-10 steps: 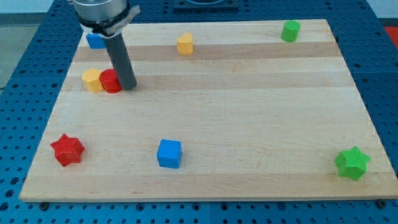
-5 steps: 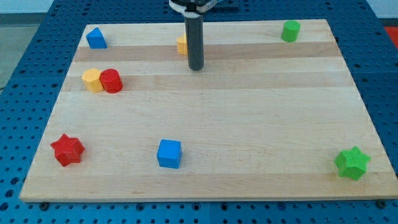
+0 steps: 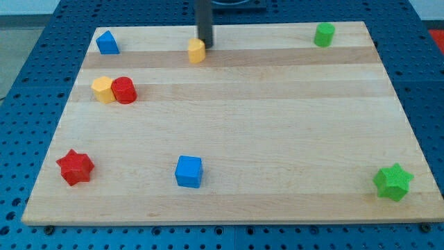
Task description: Slide yellow heart closer to red circle
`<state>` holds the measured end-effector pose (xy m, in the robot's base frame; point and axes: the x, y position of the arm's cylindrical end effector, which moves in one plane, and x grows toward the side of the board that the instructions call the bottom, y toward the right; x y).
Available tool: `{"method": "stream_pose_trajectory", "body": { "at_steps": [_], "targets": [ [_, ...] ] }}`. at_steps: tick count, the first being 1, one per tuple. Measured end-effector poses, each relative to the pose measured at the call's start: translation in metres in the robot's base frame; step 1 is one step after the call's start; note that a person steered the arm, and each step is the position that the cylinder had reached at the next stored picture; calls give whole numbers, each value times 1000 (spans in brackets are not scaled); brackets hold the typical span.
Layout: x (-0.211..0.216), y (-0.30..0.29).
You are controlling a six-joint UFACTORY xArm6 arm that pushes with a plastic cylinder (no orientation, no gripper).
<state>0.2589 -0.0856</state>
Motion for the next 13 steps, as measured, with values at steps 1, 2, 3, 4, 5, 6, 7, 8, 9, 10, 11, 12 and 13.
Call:
{"method": "stream_pose_trajectory", "body": {
  "at_steps": [1, 2, 3, 4, 5, 6, 7, 8, 9, 10, 11, 12, 13],
  "targets": [
    [19, -66],
    [19, -67],
    [19, -67],
    [35, -82],
    [38, -83],
    [-9, -78],
    [-25, -9],
    [-7, 0],
    [13, -53],
    [13, -56],
    [13, -56],
    [11, -43],
    [18, -14]
  ]
}}
